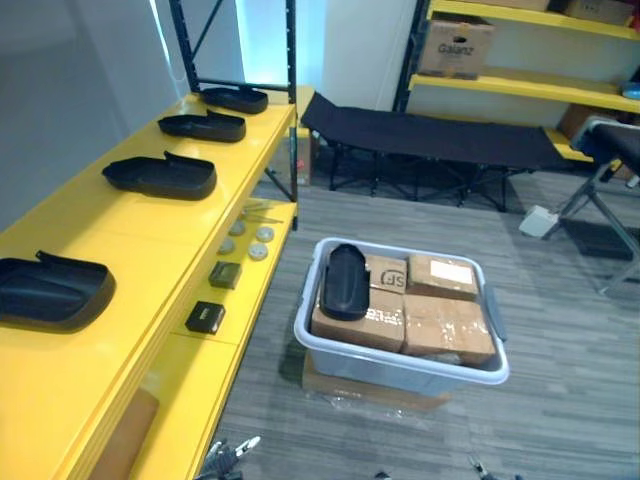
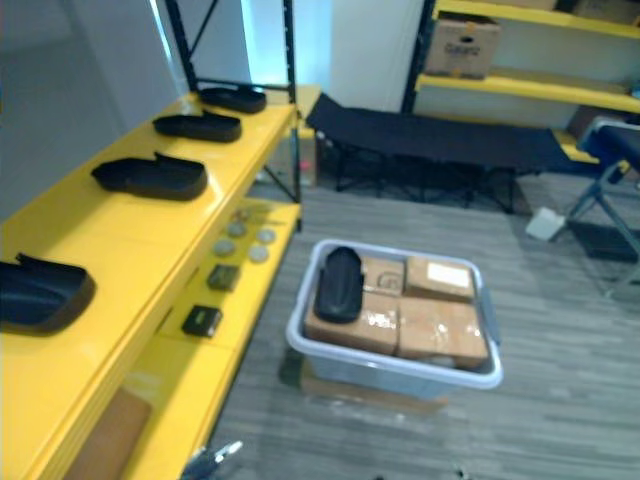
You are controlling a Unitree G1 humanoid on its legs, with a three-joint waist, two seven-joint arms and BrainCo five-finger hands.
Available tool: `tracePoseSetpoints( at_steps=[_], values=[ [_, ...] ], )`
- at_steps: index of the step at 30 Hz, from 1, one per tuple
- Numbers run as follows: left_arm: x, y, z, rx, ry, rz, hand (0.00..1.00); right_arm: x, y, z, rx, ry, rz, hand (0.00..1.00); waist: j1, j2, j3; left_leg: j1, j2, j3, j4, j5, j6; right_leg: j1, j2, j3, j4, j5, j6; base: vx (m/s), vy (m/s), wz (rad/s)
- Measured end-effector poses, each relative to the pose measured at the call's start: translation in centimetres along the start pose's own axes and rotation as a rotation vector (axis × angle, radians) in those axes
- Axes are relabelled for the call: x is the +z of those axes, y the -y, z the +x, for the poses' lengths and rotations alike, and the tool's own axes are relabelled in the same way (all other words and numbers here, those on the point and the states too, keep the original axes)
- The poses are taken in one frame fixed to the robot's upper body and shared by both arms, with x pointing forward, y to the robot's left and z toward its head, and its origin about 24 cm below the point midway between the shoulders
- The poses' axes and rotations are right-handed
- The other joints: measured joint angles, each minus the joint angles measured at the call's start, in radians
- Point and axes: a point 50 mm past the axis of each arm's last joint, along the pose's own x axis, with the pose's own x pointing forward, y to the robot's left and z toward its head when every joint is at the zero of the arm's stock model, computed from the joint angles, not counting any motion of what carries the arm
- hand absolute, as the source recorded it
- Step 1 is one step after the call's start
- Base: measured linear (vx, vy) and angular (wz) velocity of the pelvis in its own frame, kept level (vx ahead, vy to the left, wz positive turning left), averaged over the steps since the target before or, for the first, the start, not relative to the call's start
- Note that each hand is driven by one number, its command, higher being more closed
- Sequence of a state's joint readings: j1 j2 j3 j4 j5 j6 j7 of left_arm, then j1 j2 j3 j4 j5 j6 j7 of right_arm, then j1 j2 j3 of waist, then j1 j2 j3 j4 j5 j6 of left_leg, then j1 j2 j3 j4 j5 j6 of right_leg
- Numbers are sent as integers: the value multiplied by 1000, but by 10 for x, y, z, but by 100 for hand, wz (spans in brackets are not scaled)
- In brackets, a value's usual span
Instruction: Walk over and take plastic housings, then place them on the shelf
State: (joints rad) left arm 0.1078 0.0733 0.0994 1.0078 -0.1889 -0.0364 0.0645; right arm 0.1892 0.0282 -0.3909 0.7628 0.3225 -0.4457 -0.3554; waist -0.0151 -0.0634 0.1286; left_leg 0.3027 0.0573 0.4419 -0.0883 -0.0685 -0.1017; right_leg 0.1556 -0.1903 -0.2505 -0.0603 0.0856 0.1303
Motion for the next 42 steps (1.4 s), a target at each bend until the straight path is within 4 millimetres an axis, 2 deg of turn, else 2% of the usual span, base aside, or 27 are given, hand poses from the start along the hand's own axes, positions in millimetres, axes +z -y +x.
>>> tracePoseSetpoints(
  at_steps=[1,4,6,8,9,12,14,17,20,25,30,42],
  values=[
    [2,0,0,-3,2,11,0,17,-12,5,21,79,15,0,1,-1,-1,-16,-2,-14,0,0,1,-14,-2,-10,1,0,0,-76,-39,11],
    [4,0,1,-10,1,34,0,49,-22,16,47,221,25,0,1,-4,-1,-44,-7,-54,0,11,13,-16,-12,-51,-1,-2,3,-90,-64,35],
    [5,0,1,-13,5,34,0,63,-25,21,59,273,26,0,3,-2,-2,-53,-11,-74,0,14,16,-15,-17,-62,0,-4,6,-36,-31,31],
    [4,0,0,-11,5,36,0,90,-38,29,100,362,36,0,4,2,-4,-66,-17,-96,0,18,21,-14,-25,-84,0,-1,10,-18,-16,25],
    [3,0,0,-9,5,36,0,92,-39,30,103,368,38,0,4,2,-4,-67,-17,-99,0,19,21,-13,-25,-86,0,0,12,-11,-17,27],
    [4,-2,0,-2,15,32,0,115,-52,36,132,430,55,0,7,1,-6,-86,-22,-130,0,23,25,-12,-31,-114,0,4,19,4,-18,28],
    [5,-4,-1,3,30,26,0,137,-66,42,156,467,63,0,9,1,-7,-95,-26,-153,2,25,28,-11,-37,-138,1,5,19,24,-15,26],
    [6,-6,-1,10,47,22,0,152,-74,46,168,483,56,0,16,1,-7,-94,-26,-177,2,25,29,6,-38,-165,0,5,19,18,-17,26],
    [7,-12,-2,26,57,5,0,162,-85,48,195,490,37,0,27,0,-7,-99,-26,-187,2,25,29,10,-38,-188,0,4,18,-3,-21,14],
    [-3,-27,-5,59,31,29,0,162,-95,47,203,462,20,0,27,0,-7,-99,-27,-190,5,25,29,13,-39,-193,0,3,16,-3,-7,3],
    [-16,-34,-9,81,1,32,0,160,-95,48,199,444,-1,0,23,0,-7,-98,-31,-190,5,27,32,13,-43,-196,0,3,15,-17,-7,-1],
    [-12,-33,-9,78,32,30,0,163,-83,55,178,456,-7,0,0,0,-7,-96,-36,-186,1,34,36,10,-48,-193,1,-1,9,-42,-11,-2]
  ],
)
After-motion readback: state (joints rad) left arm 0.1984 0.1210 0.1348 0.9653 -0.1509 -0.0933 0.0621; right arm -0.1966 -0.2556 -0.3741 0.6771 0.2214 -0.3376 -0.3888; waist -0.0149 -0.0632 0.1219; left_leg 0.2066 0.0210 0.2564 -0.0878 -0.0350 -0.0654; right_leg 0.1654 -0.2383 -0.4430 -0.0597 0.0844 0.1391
